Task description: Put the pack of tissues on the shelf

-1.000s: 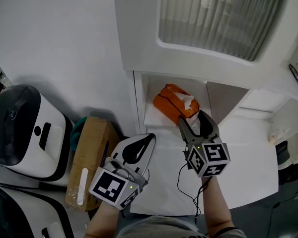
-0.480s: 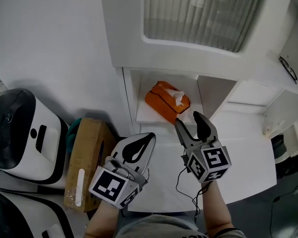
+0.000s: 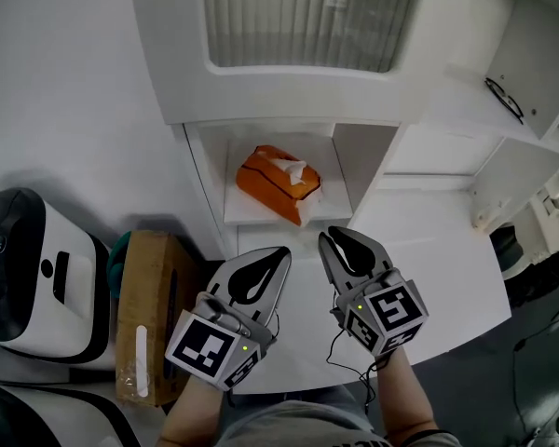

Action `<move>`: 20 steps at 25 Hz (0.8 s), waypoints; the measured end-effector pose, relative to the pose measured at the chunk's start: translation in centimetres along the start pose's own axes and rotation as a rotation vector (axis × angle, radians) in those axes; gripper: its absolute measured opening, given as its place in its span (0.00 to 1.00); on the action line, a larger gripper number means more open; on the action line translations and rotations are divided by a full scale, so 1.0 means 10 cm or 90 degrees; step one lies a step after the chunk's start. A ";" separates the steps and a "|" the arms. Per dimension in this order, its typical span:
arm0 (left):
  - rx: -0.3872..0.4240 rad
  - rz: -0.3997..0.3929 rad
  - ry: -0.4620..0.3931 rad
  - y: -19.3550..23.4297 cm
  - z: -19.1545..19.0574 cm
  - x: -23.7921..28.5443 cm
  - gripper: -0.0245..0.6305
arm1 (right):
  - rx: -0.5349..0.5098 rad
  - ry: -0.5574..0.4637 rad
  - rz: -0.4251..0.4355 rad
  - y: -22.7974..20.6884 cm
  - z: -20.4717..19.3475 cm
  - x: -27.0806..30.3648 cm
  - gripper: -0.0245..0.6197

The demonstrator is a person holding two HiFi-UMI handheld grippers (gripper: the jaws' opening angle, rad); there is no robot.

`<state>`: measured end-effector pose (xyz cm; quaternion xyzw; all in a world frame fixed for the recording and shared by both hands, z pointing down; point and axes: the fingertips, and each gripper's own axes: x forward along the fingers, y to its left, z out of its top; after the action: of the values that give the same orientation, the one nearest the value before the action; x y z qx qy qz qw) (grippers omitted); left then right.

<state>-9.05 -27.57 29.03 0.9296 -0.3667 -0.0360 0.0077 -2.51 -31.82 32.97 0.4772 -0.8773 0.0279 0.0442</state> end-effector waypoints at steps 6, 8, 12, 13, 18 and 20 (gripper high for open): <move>0.005 -0.032 -0.013 -0.18 0.01 0.09 0.09 | 0.006 -0.017 -0.020 -0.01 0.06 -0.25 0.04; 0.005 -0.042 -0.013 -0.23 0.01 0.11 0.09 | 0.007 -0.024 -0.023 0.01 0.11 -0.33 0.03; 0.003 -0.061 -0.013 -0.34 0.00 0.16 0.09 | 0.010 -0.040 -0.023 0.06 0.19 -0.48 0.03; 0.003 -0.065 -0.013 -0.37 0.00 0.17 0.09 | 0.009 -0.043 -0.021 0.08 0.20 -0.51 0.03; 0.004 -0.082 -0.015 -0.47 0.01 0.22 0.09 | 0.007 -0.053 -0.018 0.13 0.28 -0.65 0.03; 0.004 -0.088 -0.016 -0.50 0.02 0.24 0.09 | 0.006 -0.056 -0.018 0.15 0.29 -0.68 0.03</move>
<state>-3.89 -25.56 28.47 0.9522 -0.3018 -0.0467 -0.0023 -0.21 -25.61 29.32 0.4907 -0.8713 0.0106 0.0035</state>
